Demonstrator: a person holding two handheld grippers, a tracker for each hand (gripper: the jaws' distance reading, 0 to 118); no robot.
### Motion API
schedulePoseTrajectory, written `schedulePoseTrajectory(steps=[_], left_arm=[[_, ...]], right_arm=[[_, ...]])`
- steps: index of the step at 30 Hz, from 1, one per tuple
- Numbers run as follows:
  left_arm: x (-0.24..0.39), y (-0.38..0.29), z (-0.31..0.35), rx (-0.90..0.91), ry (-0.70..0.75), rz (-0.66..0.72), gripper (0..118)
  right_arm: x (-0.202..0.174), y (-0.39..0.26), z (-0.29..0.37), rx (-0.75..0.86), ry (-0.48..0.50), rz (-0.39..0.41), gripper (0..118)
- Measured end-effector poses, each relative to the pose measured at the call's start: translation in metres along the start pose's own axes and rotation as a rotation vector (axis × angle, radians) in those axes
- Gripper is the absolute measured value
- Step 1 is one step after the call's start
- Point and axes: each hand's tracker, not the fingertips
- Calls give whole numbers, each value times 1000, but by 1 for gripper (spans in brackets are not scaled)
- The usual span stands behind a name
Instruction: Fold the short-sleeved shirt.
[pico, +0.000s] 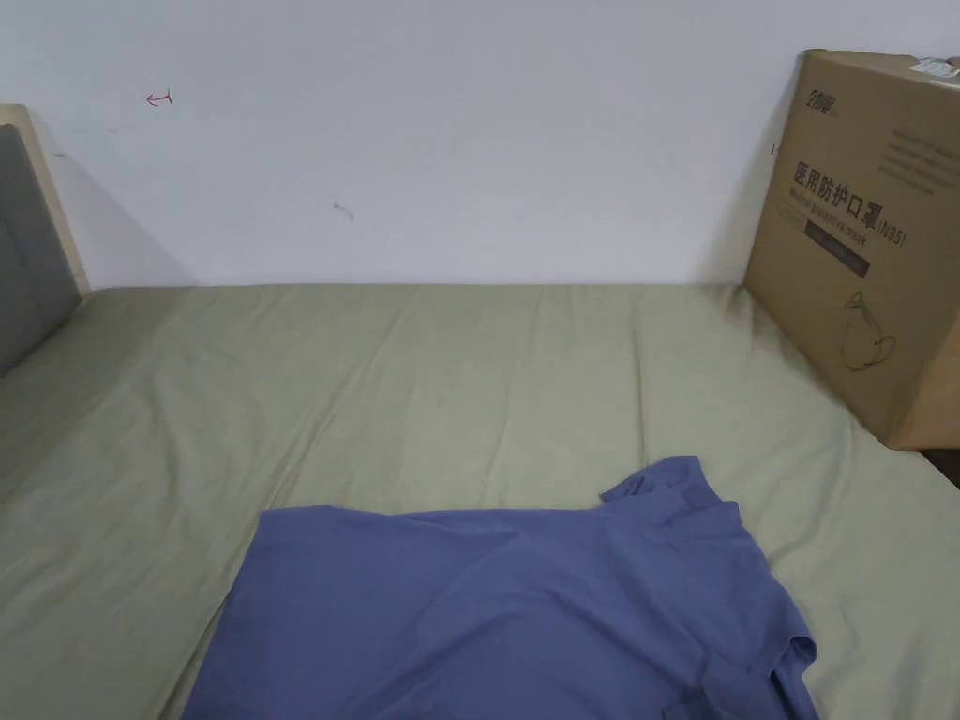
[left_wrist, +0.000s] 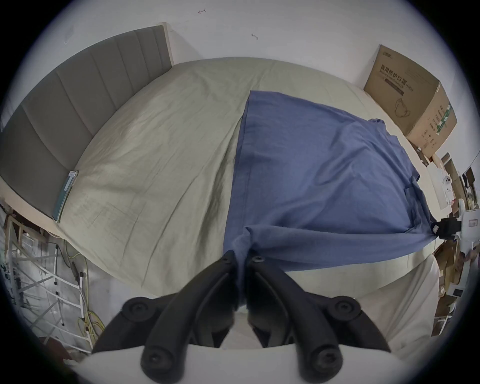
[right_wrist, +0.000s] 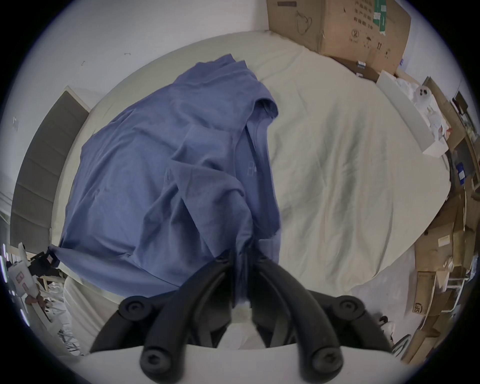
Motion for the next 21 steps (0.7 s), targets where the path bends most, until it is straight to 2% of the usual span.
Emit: schedulePoseTrajectory(steps=[1,3,4,8,9,10,11,12,13,14,16,18,21], left_arm=[[0,3,4,19,-1,5,37],[-3,11,12,46,-8,26,99],[-5,17,16,62,-29,44,110],[-5,45,33,162,-85,79,108],[-5,53,33,180,-90,77,106],[-3,60,29,182,-95,74,97],[-2,67,23,177,-102,73,71],[2,73,17,177,-104,76,18],[4,77,7,184,-105,94,1],[5,82,-6,174,-114,118,1],[6,93,-35,100,-173,158,0],[6,109,-60,74,-148,145,0],[6,150,-89,30,-115,141,0]], right_arm=[[-3,2,5,34,-7,14,34],[-9,10,15,88,7,32,77],[-12,16,21,109,25,28,81],[-25,44,41,176,87,29,81],[-31,50,43,199,96,27,80],[-37,58,46,221,105,29,76],[-45,63,45,251,109,39,64],[-53,68,43,269,98,52,30],[-61,73,39,276,87,60,9],[-67,79,32,268,88,55,8],[-76,87,14,207,159,56,4],[-86,91,-4,191,155,42,3],[-102,100,-26,154,154,87,3]])
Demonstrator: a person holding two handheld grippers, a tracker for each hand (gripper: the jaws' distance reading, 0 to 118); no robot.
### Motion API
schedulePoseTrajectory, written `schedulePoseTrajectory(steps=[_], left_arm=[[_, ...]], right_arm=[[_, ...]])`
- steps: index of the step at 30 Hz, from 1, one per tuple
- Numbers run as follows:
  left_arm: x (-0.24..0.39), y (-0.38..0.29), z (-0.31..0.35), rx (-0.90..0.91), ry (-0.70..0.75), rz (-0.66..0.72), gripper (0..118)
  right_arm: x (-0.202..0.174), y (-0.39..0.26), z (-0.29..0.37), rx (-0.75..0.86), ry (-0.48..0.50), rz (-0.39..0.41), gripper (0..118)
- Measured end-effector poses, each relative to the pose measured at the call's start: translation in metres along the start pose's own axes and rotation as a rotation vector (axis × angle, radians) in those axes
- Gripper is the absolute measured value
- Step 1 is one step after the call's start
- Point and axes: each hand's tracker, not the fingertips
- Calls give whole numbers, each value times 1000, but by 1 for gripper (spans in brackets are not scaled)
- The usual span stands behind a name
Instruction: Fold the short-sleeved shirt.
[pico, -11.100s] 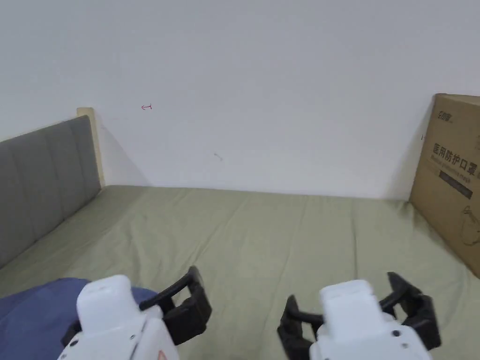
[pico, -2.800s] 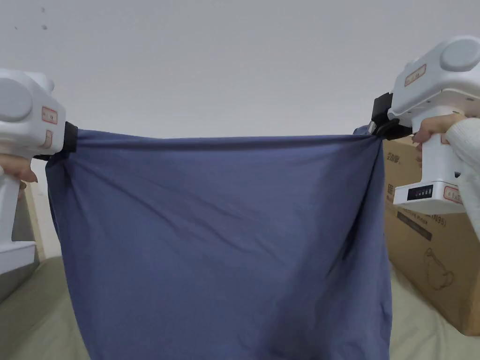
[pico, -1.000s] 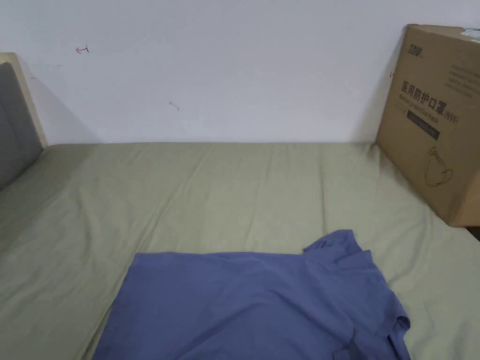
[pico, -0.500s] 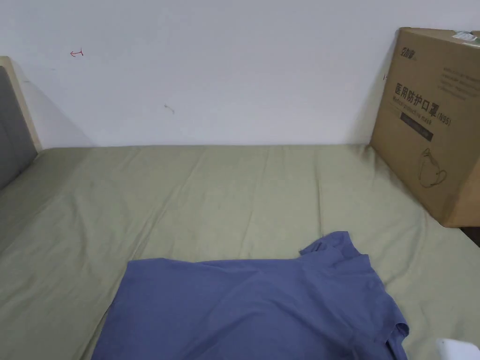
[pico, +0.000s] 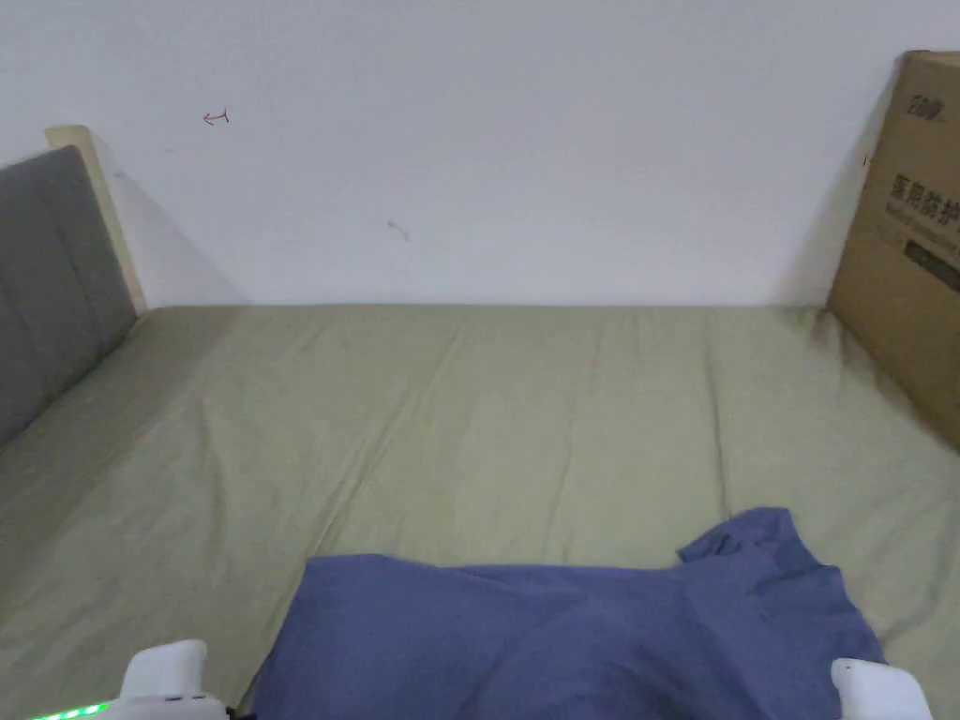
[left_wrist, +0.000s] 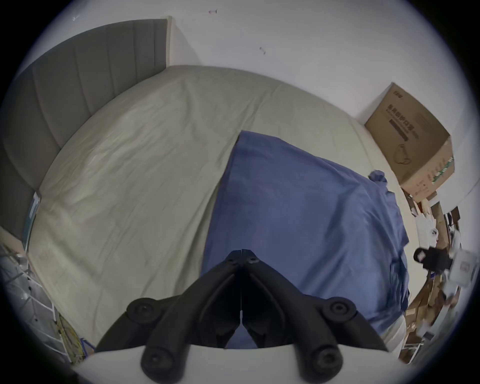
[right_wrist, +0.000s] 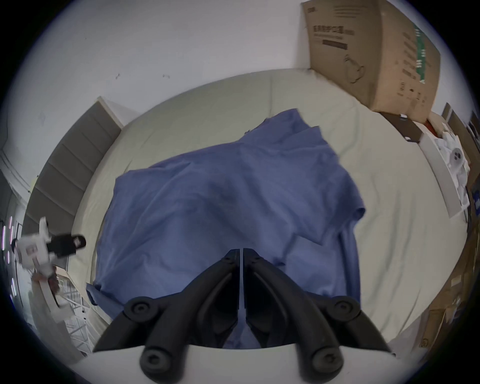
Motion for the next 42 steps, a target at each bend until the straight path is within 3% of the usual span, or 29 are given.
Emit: schedulePoseTrajectory(steps=[3,4,5,6,7,8,9,14,16,18,20,22,23,26,29,30,31,33,37,39,41,42], left_arm=[[7,52,-30,20,-3,-11,2],[10,72,-43,10,1,-23,17],[13,89,-57,-8,33,-37,45],[15,107,-76,-59,33,-40,86],[18,119,-92,-76,35,-21,102],[21,129,-103,-77,32,-14,104],[22,139,-113,-75,31,-13,99],[33,166,-170,-124,106,-22,99],[36,162,-191,-161,103,-20,86],[40,150,-195,-126,146,-57,83],[44,145,-189,-93,165,-57,68],[47,145,-180,-65,189,-76,23],[46,146,-174,-47,191,-91,7],[44,143,-169,-67,179,-148,4],[37,143,-145,-70,94,-77,3],[34,142,-135,-55,86,-54,3],[33,142,-127,-50,87,-68,3],[35,141,-115,-27,85,-105,3],[41,141,-106,-17,90,-135,3],[43,142,-108,-11,98,-148,3],[44,141,-109,-14,102,-151,3],[45,140,-110,-18,106,-162,3]], right_arm=[[-6,14,-18,-15,8,15,3],[-7,17,-23,-15,11,12,3],[-7,22,-28,-17,18,11,3],[-8,25,-33,-21,22,10,3],[-8,26,-37,-24,24,8,3],[-9,27,-42,-31,28,14,3],[-7,28,-47,-43,31,24,3],[1,29,-67,-99,1,74,3],[8,28,-70,-104,-1,59,3],[15,28,-71,-108,-1,26,3],[21,31,-72,-114,4,15,3],[28,37,-72,-116,5,15,3],[31,42,-72,-115,3,17,3],[48,69,-66,-84,24,-20,3],[73,113,-64,-76,80,-41,4],[81,131,-66,-85,73,-61,11],[88,146,-70,-82,61,-68,29],[102,175,-86,-85,41,-61,91],[135,215,-139,-168,-61,-124,94],[145,220,-164,-253,-80,-220,94],[142,214,-184,-319,-63,-197,93],[136,210,-191,-313,-105,-141,93]])
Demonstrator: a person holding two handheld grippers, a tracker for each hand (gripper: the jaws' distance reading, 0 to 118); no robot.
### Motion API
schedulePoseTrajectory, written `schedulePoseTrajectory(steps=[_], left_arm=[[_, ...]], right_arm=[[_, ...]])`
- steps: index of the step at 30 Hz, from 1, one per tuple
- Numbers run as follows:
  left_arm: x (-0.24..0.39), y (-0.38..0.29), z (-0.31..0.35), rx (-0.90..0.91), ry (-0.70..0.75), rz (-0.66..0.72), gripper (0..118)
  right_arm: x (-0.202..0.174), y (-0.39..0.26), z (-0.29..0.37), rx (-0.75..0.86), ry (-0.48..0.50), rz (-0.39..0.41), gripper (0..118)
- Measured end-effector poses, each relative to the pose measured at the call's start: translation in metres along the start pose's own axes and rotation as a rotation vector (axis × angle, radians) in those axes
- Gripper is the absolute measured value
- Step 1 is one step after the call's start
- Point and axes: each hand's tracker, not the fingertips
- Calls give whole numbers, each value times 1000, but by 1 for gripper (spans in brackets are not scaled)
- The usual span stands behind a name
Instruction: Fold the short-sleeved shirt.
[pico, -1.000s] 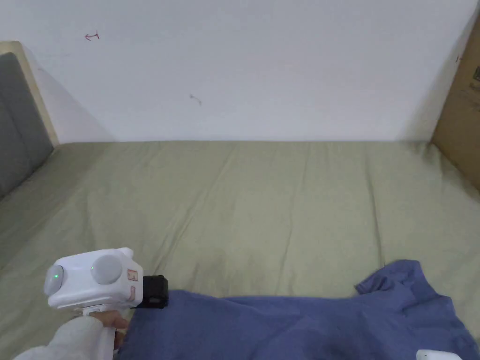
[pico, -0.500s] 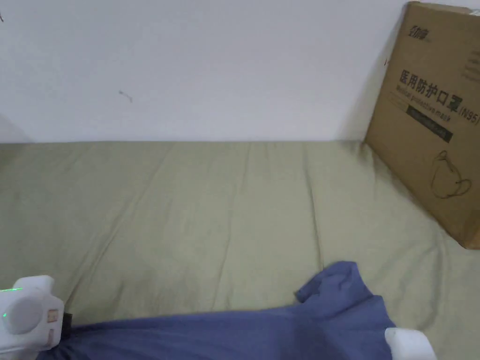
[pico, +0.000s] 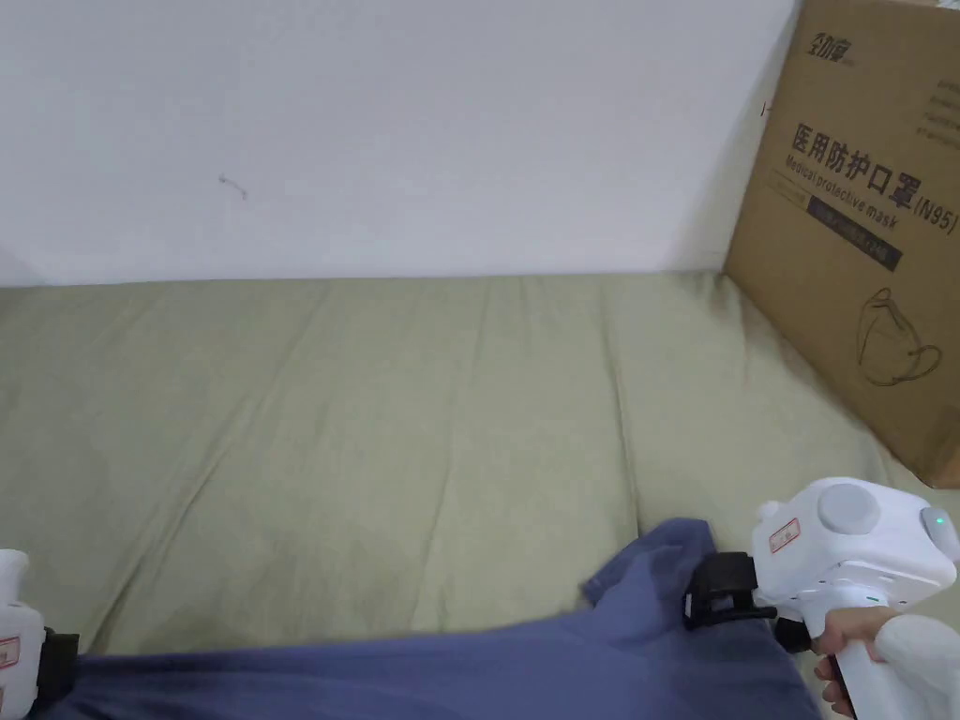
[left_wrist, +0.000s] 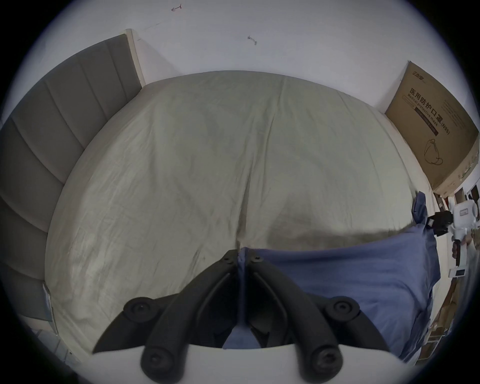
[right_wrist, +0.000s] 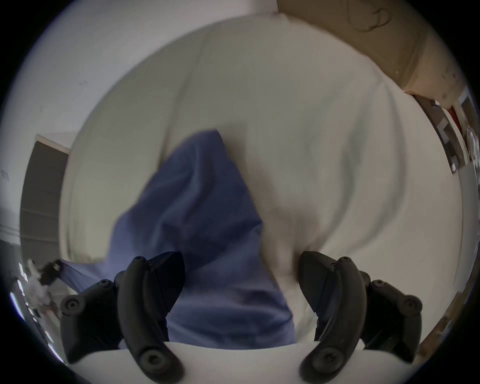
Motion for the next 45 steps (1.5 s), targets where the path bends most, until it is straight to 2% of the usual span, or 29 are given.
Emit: schedulePoseTrajectory(steps=[1,2,5,6,7,8,9,11,14,16,19,22,27,30,35,39,43,45], left_arm=[[-1,1,-2,-5,9,-9,3],[-1,0,-2,-6,9,-14,3],[-2,-1,-2,-8,11,-22,3],[-2,-1,-2,-9,11,-24,3],[-2,-1,0,-10,12,-22,3],[-2,-1,3,-9,9,-20,3],[-3,-1,5,-8,2,-19,3],[-1,-1,14,-7,11,-28,3],[-2,2,33,7,18,-48,3],[-3,6,49,25,14,-51,3],[-6,13,79,68,4,-44,3],[-4,23,117,128,13,-50,3],[-6,51,191,274,-6,-20,3],[-8,75,241,348,-22,-18,3],[-8,122,314,456,-8,-33,3],[-7,161,355,506,1,-1,3],[0,189,386,546,81,-74,3],[-4,196,402,584,56,-35,3]], right_arm=[[-7,-1,0,8,-38,45,93],[-15,-1,4,9,-60,42,91],[-23,-2,11,31,-99,156,63],[-23,-3,14,36,-97,142,39],[-26,-4,20,42,-100,135,9],[-24,-6,24,66,-57,107,1],[-23,-7,28,70,-11,48,1],[-21,-10,31,59,-18,51,1],[-21,-17,49,54,67,-2,1],[-25,-17,68,94,57,16,1],[-26,-15,109,149,101,6,1],[-28,-13,162,232,113,20,1],[-30,-11,254,361,165,-1,1],[-38,-7,315,451,135,34,1],[-49,12,400,581,198,-13,1],[-69,23,462,654,187,-8,1],[-89,31,517,731,154,25,1],[-95,32,542,785,164,13,1]])
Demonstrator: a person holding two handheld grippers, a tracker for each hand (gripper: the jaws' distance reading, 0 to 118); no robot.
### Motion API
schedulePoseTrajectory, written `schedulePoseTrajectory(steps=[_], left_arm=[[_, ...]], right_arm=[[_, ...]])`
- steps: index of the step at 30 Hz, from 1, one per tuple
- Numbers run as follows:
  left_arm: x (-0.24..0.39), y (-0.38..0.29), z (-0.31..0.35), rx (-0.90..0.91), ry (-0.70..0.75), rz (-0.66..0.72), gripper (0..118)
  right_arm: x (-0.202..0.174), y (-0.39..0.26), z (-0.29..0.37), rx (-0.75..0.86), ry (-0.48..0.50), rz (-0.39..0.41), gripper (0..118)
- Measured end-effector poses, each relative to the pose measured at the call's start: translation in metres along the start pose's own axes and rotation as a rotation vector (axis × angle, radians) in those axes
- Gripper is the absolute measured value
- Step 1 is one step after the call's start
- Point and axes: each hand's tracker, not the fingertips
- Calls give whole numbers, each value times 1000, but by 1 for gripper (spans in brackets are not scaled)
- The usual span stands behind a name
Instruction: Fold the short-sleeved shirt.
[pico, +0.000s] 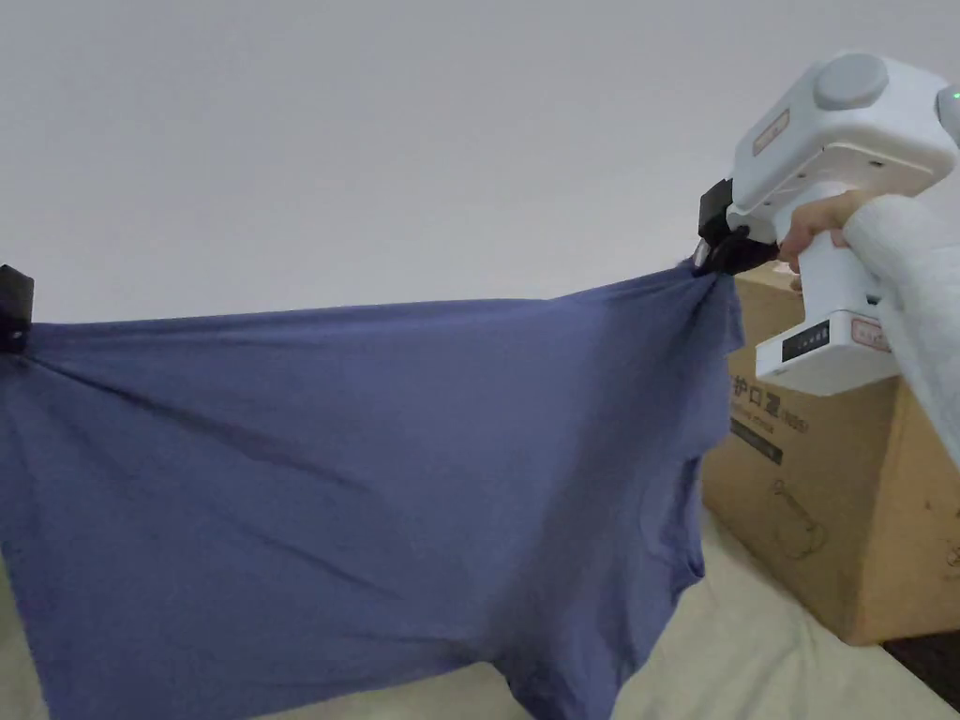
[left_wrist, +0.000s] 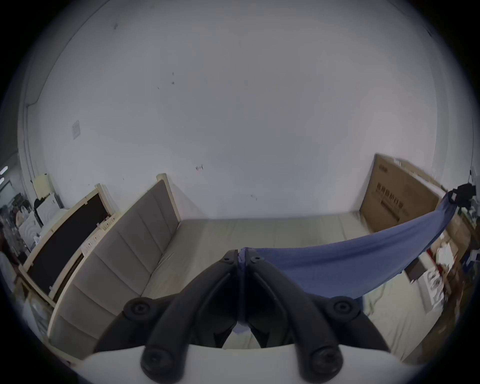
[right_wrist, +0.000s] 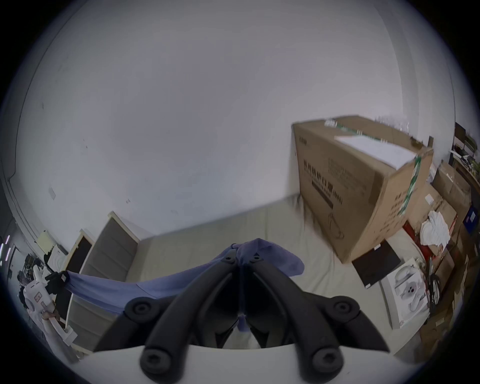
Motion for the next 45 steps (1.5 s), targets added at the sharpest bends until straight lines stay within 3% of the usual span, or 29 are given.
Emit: schedulePoseTrajectory(steps=[8,14,20,23,29,34,39,42,45], left_arm=[[-6,20,29,67,3,16,3],[-5,-11,14,13,14,9,3],[11,-100,-40,-167,47,-65,3],[18,-172,-74,-304,38,-95,3],[8,-305,-111,-524,-2,-1,3],[3,-383,-65,-556,-26,21,3],[-17,-461,1,-602,-24,70,3],[-25,-501,40,-683,-23,-20,3],[-36,-525,70,-708,-40,10,3]], right_arm=[[-25,33,45,110,16,-3,1],[-25,9,18,44,2,28,1],[-1,-80,-69,-177,-70,61,1],[29,-148,-124,-312,-111,37,1],[91,-299,-179,-536,-147,-86,1],[116,-405,-117,-609,-122,-85,1],[168,-499,-42,-702,-158,-165,1],[191,-538,-8,-763,-167,-176,1],[201,-553,20,-768,-159,-184,1]])
